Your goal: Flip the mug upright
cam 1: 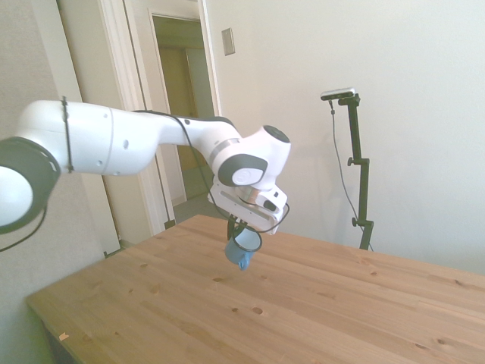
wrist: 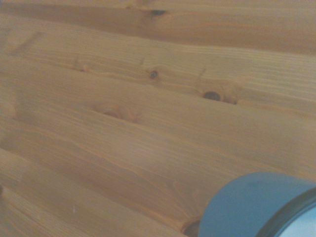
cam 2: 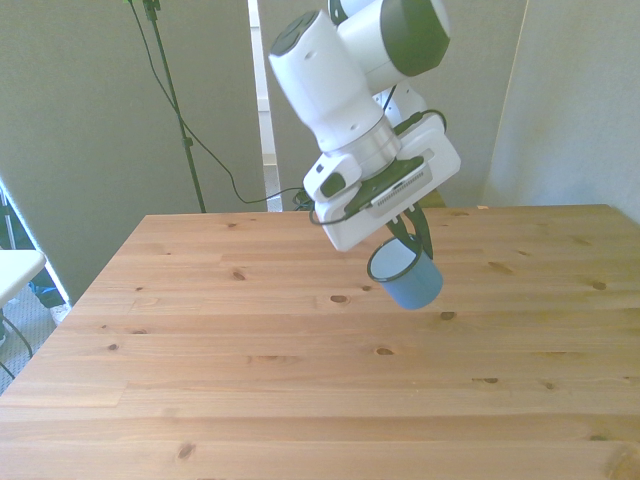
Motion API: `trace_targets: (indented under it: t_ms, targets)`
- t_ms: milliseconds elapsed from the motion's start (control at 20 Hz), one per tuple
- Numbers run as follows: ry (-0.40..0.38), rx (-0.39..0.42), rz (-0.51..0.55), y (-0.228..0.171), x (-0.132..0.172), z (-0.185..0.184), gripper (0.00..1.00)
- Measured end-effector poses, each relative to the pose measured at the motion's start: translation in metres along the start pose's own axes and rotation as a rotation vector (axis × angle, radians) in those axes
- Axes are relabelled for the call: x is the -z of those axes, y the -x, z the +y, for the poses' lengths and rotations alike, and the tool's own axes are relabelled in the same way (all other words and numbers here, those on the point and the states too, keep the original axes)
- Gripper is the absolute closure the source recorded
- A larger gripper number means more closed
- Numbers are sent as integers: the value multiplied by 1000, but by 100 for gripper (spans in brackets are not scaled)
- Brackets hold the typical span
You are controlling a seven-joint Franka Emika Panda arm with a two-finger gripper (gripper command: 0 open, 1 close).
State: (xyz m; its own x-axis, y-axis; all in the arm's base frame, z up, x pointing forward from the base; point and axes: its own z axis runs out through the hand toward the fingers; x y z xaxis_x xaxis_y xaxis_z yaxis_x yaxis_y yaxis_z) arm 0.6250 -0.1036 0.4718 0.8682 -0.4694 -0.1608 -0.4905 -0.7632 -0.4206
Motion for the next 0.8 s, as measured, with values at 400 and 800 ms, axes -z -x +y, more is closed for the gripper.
trace_targets:
  t_ms: [400, 800]
  targets:
    - [196, -22, 172, 76, -31, 22, 100]
    - [263, -46, 254, 129, -77, 61, 100]
